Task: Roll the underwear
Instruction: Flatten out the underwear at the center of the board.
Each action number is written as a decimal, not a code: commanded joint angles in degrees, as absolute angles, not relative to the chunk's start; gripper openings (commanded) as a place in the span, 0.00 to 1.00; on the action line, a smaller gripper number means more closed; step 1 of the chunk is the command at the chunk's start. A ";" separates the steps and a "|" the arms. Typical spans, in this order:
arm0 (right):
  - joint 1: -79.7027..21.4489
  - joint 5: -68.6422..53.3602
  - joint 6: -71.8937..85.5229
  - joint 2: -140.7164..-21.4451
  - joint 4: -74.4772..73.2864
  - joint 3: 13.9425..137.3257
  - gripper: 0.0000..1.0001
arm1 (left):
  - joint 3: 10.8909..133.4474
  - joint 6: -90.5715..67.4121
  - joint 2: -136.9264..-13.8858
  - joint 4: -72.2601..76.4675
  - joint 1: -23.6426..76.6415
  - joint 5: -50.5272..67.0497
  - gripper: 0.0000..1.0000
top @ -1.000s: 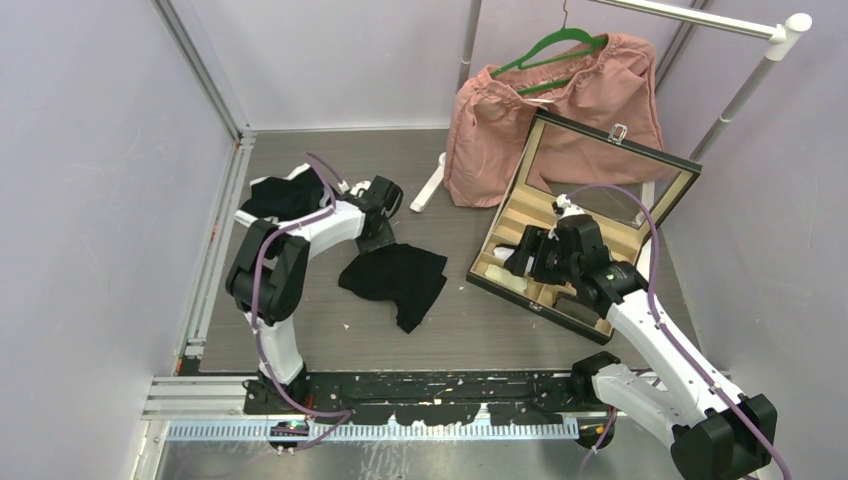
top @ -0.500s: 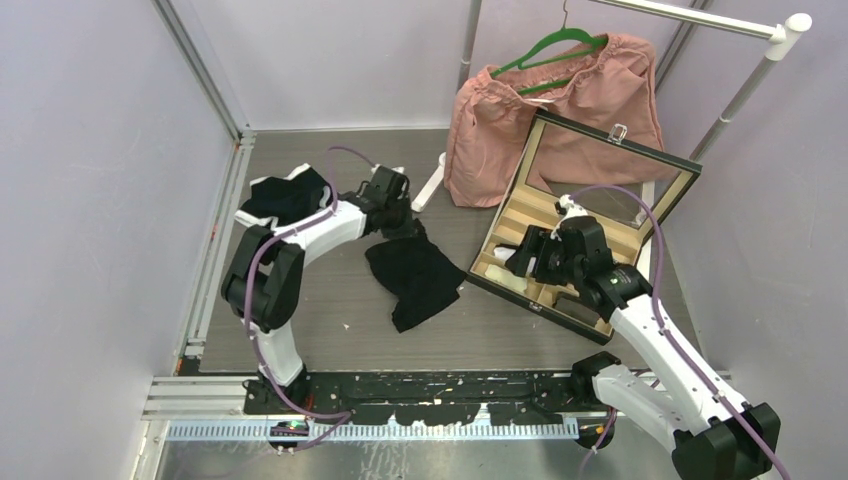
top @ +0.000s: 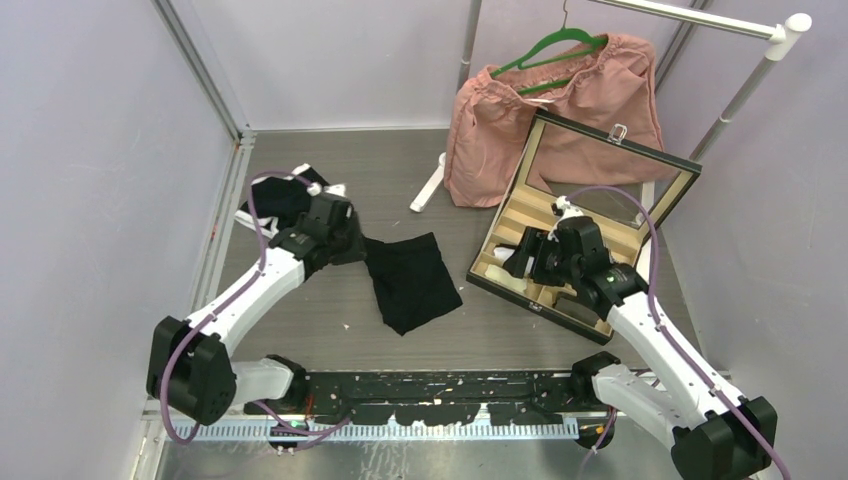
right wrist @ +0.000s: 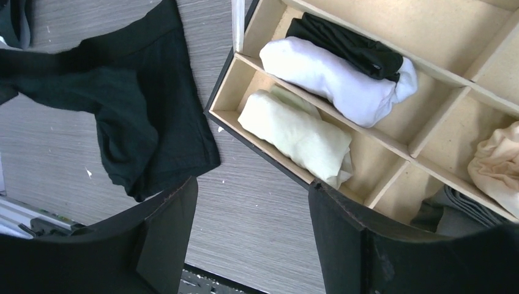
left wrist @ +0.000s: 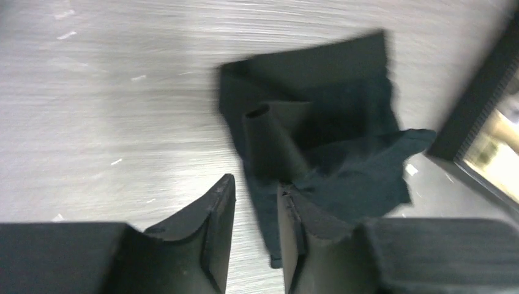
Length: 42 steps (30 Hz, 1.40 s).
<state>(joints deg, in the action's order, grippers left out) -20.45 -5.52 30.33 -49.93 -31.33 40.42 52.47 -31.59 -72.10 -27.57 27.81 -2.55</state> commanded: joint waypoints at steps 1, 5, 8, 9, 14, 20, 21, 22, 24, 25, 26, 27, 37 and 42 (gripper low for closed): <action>-20.23 -7.99 31.43 -50.93 -28.50 40.55 0.72 | 50.02 -37.23 -70.39 -34.47 22.05 -11.21 0.40; -20.25 -7.94 31.51 -50.97 -28.55 40.54 0.72 | 50.77 -38.92 -71.39 -35.53 21.13 -12.07 0.48; -20.28 -7.74 31.38 -50.72 -28.62 40.44 0.72 | 50.91 -39.76 -71.37 -34.68 21.00 -10.23 0.48; -20.28 -7.74 31.31 -50.69 -28.65 40.51 0.72 | 50.70 -40.00 -70.98 -34.09 20.95 -9.46 0.48; -20.25 -8.20 31.25 -51.04 -28.90 40.51 0.72 | 50.65 -41.29 -68.95 -28.89 21.00 -5.21 0.50; -20.30 -8.26 31.04 -51.01 -29.35 40.85 0.72 | 59.48 -45.25 -77.83 -33.85 21.01 -7.18 0.50; -20.30 -8.26 31.05 -51.01 -29.36 40.91 0.72 | 60.69 -45.93 -79.13 -34.50 21.01 -7.84 0.51; -20.23 -8.31 31.04 -51.04 -29.44 40.95 0.72 | 61.54 -46.38 -80.13 -34.35 21.01 -8.40 0.52; -20.22 -8.35 31.03 -51.09 -29.53 40.87 0.72 | 62.14 -46.94 -81.82 -33.09 21.01 -9.40 0.57; -20.27 -8.39 31.00 -51.09 -29.60 40.83 0.72 | 62.56 -47.08 -82.64 -32.60 20.96 -9.82 0.60; -20.30 -8.43 30.96 -51.14 -29.62 40.78 0.72 | 63.05 -46.98 -83.51 -32.01 20.99 -10.04 0.63; -20.29 -8.48 30.98 -51.20 -29.62 40.78 0.72 | 63.67 -46.94 -84.45 -31.59 20.98 -10.31 0.65; -20.20 -8.61 30.63 -50.95 -30.47 40.91 0.72 | 67.88 -45.76 -96.07 -27.32 20.75 -10.68 0.66; -20.26 -8.69 30.09 -50.92 -30.76 41.03 0.72 | 68.47 -45.62 -98.81 -26.56 20.65 -10.64 0.46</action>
<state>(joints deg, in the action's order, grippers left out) -20.45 -8.08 30.55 -51.27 -31.09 40.27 66.28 -46.04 -98.13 -29.23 21.10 -9.45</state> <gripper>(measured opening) 0.722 0.525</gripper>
